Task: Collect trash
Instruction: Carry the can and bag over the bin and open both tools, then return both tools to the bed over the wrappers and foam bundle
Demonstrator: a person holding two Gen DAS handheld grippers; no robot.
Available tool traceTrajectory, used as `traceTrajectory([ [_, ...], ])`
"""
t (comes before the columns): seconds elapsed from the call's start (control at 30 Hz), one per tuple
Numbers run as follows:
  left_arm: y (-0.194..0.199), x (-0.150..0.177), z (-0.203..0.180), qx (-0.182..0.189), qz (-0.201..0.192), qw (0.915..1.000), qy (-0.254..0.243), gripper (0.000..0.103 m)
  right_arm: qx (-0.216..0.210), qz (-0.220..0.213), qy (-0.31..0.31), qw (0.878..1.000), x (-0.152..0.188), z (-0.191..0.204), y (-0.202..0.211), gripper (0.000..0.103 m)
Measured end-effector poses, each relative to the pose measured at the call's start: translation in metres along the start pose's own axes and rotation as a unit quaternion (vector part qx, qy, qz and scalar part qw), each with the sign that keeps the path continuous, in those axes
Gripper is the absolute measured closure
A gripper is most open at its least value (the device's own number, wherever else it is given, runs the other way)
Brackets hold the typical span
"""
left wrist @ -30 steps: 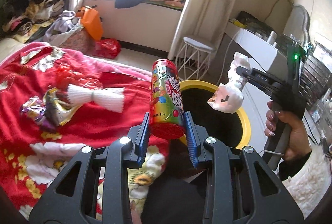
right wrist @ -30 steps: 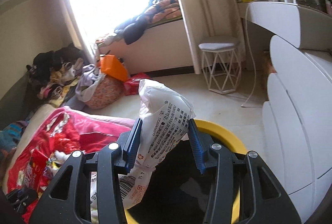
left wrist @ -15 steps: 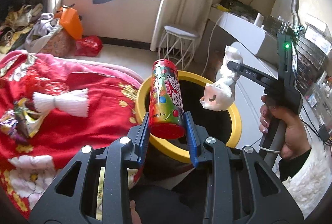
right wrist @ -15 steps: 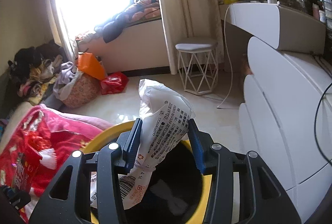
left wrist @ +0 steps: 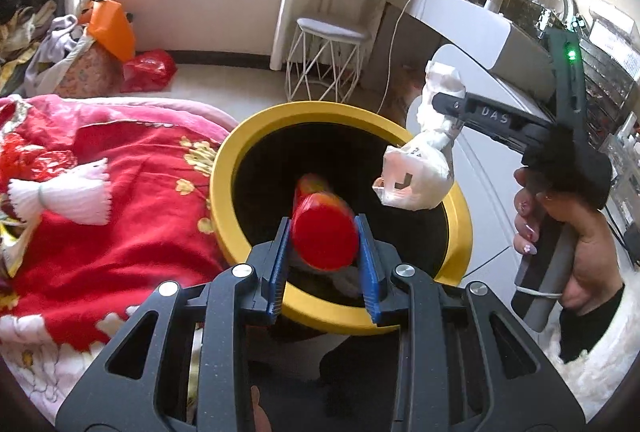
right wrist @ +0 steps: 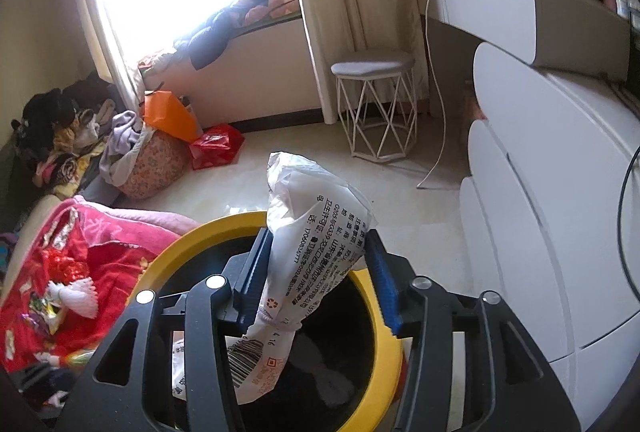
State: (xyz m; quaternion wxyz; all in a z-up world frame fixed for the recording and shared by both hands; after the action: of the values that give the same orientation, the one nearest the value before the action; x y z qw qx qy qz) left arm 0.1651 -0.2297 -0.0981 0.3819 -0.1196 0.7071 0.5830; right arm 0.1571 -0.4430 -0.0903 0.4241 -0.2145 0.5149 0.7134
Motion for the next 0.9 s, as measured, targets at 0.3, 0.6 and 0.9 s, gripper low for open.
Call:
traceTrajectory([
  [0.3,-0.004,-0.001,0.003,-0.003,-0.008,0.9998,0.018,0.049,-0.054,0.005,-0.023,0.998,-0.006,-0.002,-0.003,0.043],
  [0.6,0.022,0.000,0.027,-0.016,-0.034,0.9976,0.058,0.018,-0.084,0.000,-0.007,0.996,-0.012,0.017,0.003,0.038],
  [0.9,0.050,0.007,0.062,-0.050,-0.056,0.9931,0.090,0.018,-0.116,-0.004,0.058,0.992,-0.014,0.057,0.013,0.034],
])
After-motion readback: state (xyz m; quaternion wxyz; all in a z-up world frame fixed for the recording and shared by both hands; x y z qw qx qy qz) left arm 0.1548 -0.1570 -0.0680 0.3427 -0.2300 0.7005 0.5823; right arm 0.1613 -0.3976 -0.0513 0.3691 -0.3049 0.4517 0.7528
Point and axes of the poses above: each gripper's, at about its wrist camera, not at the fingertips, and y roughly against the way its jaws point, z to its left, x to its underside, the point moved 1 cm from there along -y, roughly the way its jaws point, and after that the axes turned 14 degrees about -x, right-handed, at the moved point
